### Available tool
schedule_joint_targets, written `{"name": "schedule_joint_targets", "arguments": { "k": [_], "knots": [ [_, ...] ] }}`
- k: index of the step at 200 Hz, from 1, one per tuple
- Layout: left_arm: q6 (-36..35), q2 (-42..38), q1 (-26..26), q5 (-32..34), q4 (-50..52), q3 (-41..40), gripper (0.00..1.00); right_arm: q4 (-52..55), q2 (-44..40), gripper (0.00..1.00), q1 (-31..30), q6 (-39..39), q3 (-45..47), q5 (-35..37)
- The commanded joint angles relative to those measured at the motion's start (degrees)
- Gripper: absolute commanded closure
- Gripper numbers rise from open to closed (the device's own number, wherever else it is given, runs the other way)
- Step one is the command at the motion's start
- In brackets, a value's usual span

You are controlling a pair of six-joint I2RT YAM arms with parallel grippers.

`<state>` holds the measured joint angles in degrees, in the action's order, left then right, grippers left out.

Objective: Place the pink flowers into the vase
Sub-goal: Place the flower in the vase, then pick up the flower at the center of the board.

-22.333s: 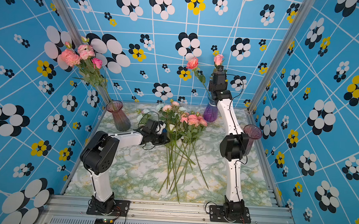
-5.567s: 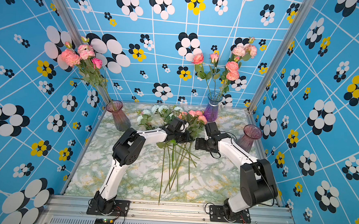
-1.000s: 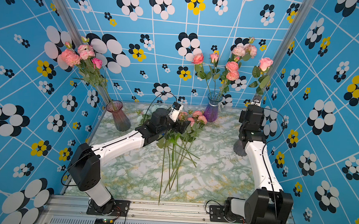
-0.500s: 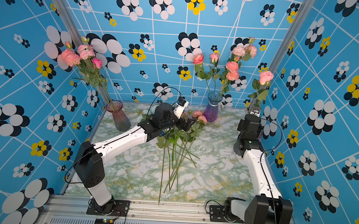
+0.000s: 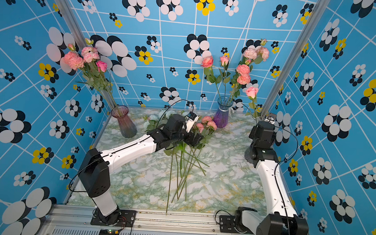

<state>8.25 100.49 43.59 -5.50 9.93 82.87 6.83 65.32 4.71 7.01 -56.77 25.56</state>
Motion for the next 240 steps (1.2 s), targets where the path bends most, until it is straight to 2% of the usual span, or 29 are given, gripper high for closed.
{"name": "schedule_joint_targets", "arguments": {
  "k": [1, 39, 67, 81, 119, 176, 237, 240],
  "knots": [
    [3.04, 1.51, 0.43, 0.61, 6.94, -1.17, 0.0, 5.16, -2.38, 0.42, 0.3, 1.56, -2.1, -0.77],
    [4.6, 5.47, 0.57, -2.09, 13.08, 0.75, 0.0, 8.74, -6.68, 0.16, 0.31, 2.6, -0.93, -0.79],
    [6.37, 9.73, 1.32, -6.18, 13.35, 2.3, 0.0, 11.82, -8.74, 0.06, 0.36, 5.65, -1.05, -1.85],
    [7.6, 12.31, 1.59, -6.53, 14.16, 4.02, 0.02, 14.4, -9.17, 0.05, 0.31, 7.85, -1.86, -2.43],
    [10.09, 19.58, 1.84, -11.3, 15.42, 9.4, 0.16, 19.93, -11.08, 0.05, -0.03, 12.84, -2.14, -7.82],
    [11.02, 26.88, 1.89, -11.24, 15.69, 15.77, 0.28, 22.72, -15.42, 0.05, -2.3, 13.55, 2.72, -12.09],
    [13.63, 33.53, 1.31, -13.18, 15.64, 20.74, 0.56, 22.62, -16.18, 0.04, -5.43, 13.23, 4.56, -13.65],
    [13.71, 33.65, 1.24, -13.21, 15.64, 20.83, 0.61, 22.6, -15.99, 0.04, -5.51, 13.21, 4.63, -13.75]
  ]
}}
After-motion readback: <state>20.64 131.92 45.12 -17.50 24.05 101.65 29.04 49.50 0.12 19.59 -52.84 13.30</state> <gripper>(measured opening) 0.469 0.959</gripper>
